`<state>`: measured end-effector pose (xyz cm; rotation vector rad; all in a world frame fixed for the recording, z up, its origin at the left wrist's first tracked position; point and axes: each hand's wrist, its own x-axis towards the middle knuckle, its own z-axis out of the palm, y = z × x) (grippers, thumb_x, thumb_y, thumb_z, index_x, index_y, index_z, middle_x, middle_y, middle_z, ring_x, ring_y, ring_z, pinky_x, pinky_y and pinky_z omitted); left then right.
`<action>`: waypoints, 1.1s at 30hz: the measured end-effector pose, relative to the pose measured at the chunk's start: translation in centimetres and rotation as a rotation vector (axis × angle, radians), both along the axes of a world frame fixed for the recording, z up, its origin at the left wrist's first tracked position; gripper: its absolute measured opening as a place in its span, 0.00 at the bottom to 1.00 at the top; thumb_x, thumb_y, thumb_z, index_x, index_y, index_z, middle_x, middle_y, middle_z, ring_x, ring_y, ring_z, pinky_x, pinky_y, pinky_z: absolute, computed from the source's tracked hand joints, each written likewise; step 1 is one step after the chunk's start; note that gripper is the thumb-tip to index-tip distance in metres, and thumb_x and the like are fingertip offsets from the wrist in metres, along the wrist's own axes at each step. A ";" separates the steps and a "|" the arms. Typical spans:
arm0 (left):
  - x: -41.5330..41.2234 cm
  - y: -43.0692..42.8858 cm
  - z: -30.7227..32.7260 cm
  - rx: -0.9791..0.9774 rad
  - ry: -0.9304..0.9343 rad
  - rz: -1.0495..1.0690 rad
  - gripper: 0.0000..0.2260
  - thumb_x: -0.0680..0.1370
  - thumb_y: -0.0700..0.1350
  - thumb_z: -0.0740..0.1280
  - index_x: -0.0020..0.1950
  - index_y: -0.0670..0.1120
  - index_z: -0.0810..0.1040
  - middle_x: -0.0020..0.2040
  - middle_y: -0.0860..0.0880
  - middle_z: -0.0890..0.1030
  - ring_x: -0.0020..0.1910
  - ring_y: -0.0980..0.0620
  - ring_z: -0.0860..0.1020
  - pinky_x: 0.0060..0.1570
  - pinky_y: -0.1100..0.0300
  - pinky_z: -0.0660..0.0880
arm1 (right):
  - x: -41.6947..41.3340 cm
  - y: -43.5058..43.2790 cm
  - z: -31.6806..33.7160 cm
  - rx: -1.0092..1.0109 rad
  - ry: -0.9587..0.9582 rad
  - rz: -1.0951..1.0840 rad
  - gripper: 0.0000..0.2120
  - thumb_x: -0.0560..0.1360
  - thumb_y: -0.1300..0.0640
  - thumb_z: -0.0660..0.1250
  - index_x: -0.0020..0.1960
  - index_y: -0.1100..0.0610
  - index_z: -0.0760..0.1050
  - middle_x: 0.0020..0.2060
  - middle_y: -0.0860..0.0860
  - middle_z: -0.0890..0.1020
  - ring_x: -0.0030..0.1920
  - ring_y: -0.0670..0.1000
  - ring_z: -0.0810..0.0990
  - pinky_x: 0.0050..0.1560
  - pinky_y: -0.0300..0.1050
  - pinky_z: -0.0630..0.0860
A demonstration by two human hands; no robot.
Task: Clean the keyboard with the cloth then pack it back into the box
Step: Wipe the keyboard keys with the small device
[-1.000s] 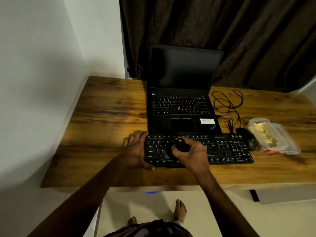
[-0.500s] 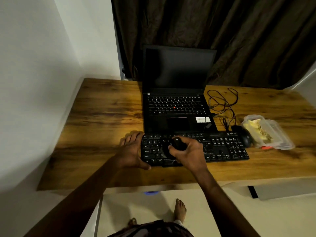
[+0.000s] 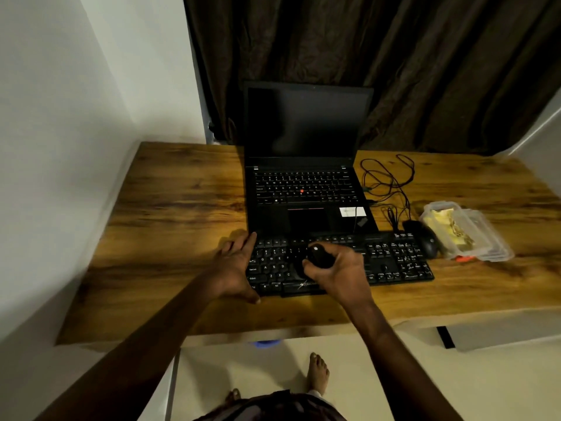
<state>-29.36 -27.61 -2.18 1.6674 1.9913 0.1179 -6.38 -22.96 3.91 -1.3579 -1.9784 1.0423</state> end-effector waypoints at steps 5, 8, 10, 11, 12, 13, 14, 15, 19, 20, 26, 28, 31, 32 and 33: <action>0.1 0.5 0.3 -0.029 0.011 0.002 0.67 0.55 0.58 0.83 0.81 0.49 0.42 0.79 0.51 0.46 0.77 0.43 0.49 0.77 0.47 0.54 | 3.1 1.1 0.2 0.035 -0.102 -0.095 0.09 0.71 0.56 0.76 0.47 0.47 0.79 0.37 0.38 0.80 0.40 0.34 0.79 0.39 0.24 0.75; 0.3 0.7 0.6 -0.044 0.024 0.006 0.68 0.54 0.57 0.84 0.81 0.48 0.43 0.77 0.49 0.49 0.76 0.43 0.51 0.76 0.48 0.56 | 2.4 0.7 -0.1 0.032 -0.111 -0.043 0.06 0.71 0.55 0.76 0.44 0.48 0.79 0.37 0.43 0.82 0.39 0.40 0.82 0.41 0.30 0.79; 0.4 0.9 0.7 -0.050 0.033 0.010 0.68 0.52 0.57 0.84 0.81 0.48 0.45 0.77 0.48 0.50 0.75 0.43 0.53 0.75 0.47 0.59 | 1.4 0.2 -0.1 -0.007 -0.044 0.000 0.05 0.71 0.56 0.75 0.45 0.50 0.81 0.38 0.45 0.83 0.40 0.41 0.82 0.40 0.32 0.80; 0.5 0.9 0.8 -0.053 0.042 0.011 0.68 0.52 0.56 0.85 0.81 0.48 0.45 0.76 0.48 0.51 0.75 0.42 0.53 0.74 0.47 0.60 | 1.1 0.1 -0.1 -0.029 -0.001 0.020 0.05 0.71 0.57 0.75 0.45 0.49 0.81 0.38 0.44 0.83 0.40 0.39 0.82 0.39 0.31 0.79; 0.6 0.9 0.9 -0.057 0.050 0.013 0.68 0.52 0.56 0.85 0.80 0.48 0.45 0.76 0.48 0.50 0.75 0.42 0.53 0.74 0.47 0.60 | 0.8 0.0 0.0 -0.049 0.031 0.037 0.07 0.72 0.58 0.75 0.46 0.48 0.81 0.38 0.43 0.82 0.40 0.37 0.81 0.39 0.31 0.79; 0.6 1.0 1.0 -0.060 0.053 0.014 0.68 0.52 0.56 0.85 0.80 0.48 0.45 0.76 0.47 0.51 0.75 0.42 0.53 0.74 0.47 0.60 | 0.9 0.0 0.0 -0.064 0.043 0.046 0.09 0.72 0.58 0.75 0.46 0.45 0.80 0.38 0.41 0.82 0.40 0.35 0.81 0.39 0.30 0.79; 0.7 1.0 1.1 -0.060 0.050 0.017 0.67 0.52 0.56 0.85 0.80 0.48 0.46 0.76 0.47 0.51 0.75 0.41 0.53 0.74 0.46 0.60 | 1.2 0.2 0.1 -0.074 0.040 0.040 0.11 0.72 0.58 0.75 0.47 0.43 0.79 0.38 0.39 0.81 0.40 0.33 0.81 0.40 0.30 0.79; 0.7 1.0 1.1 -0.060 0.045 0.019 0.67 0.52 0.55 0.85 0.80 0.48 0.46 0.76 0.47 0.51 0.75 0.41 0.53 0.74 0.46 0.60 | 1.7 0.5 0.1 -0.073 0.032 0.022 0.12 0.71 0.58 0.76 0.47 0.43 0.79 0.38 0.37 0.80 0.40 0.31 0.80 0.42 0.30 0.79; 0.9 1.0 1.2 -0.060 0.057 0.019 0.67 0.51 0.55 0.85 0.80 0.48 0.46 0.76 0.46 0.52 0.75 0.41 0.54 0.73 0.46 0.62 | 5.1 2.3 0.1 -0.010 -0.049 -0.111 0.11 0.70 0.58 0.77 0.48 0.46 0.80 0.39 0.37 0.80 0.38 0.31 0.79 0.41 0.24 0.75; 0.9 1.0 1.2 -0.063 0.055 0.020 0.68 0.51 0.55 0.85 0.80 0.47 0.46 0.76 0.46 0.51 0.75 0.41 0.53 0.73 0.46 0.62 | 5.9 2.6 0.1 0.002 -0.069 -0.141 0.11 0.70 0.58 0.77 0.49 0.47 0.80 0.39 0.39 0.81 0.39 0.32 0.79 0.40 0.22 0.73; 0.5 0.7 0.8 -0.057 0.023 0.019 0.70 0.49 0.57 0.85 0.80 0.47 0.46 0.77 0.48 0.49 0.74 0.42 0.53 0.73 0.46 0.62 | 6.8 2.7 -0.2 0.053 -0.082 -0.131 0.10 0.70 0.57 0.77 0.46 0.46 0.79 0.38 0.39 0.81 0.40 0.35 0.80 0.40 0.23 0.74; 0.4 0.7 0.8 -0.054 0.018 0.009 0.70 0.49 0.57 0.85 0.80 0.47 0.46 0.77 0.48 0.49 0.74 0.42 0.54 0.73 0.45 0.62 | 6.0 2.5 -0.5 0.039 -0.059 -0.094 0.09 0.70 0.56 0.77 0.46 0.46 0.80 0.39 0.39 0.82 0.39 0.35 0.81 0.39 0.25 0.75; 0.6 0.9 1.0 -0.056 0.026 0.004 0.70 0.49 0.58 0.85 0.80 0.46 0.46 0.77 0.47 0.49 0.74 0.41 0.54 0.73 0.45 0.62 | 6.3 3.1 -0.6 0.001 -0.014 -0.099 0.10 0.70 0.57 0.77 0.47 0.46 0.80 0.39 0.37 0.82 0.40 0.31 0.80 0.39 0.23 0.74; 0.6 0.9 1.0 -0.056 0.028 0.001 0.70 0.49 0.58 0.85 0.80 0.46 0.46 0.77 0.47 0.49 0.74 0.41 0.54 0.73 0.45 0.62 | 7.0 3.4 -0.6 -0.003 -0.017 -0.114 0.11 0.70 0.58 0.77 0.48 0.47 0.80 0.40 0.37 0.81 0.39 0.31 0.80 0.39 0.22 0.73; 0.6 0.9 1.0 -0.060 0.030 -0.003 0.70 0.49 0.59 0.85 0.80 0.46 0.46 0.77 0.47 0.49 0.74 0.41 0.54 0.73 0.45 0.62 | 7.8 3.8 -0.6 0.002 -0.031 -0.132 0.11 0.70 0.58 0.77 0.49 0.48 0.80 0.40 0.39 0.82 0.39 0.32 0.79 0.39 0.22 0.73</action>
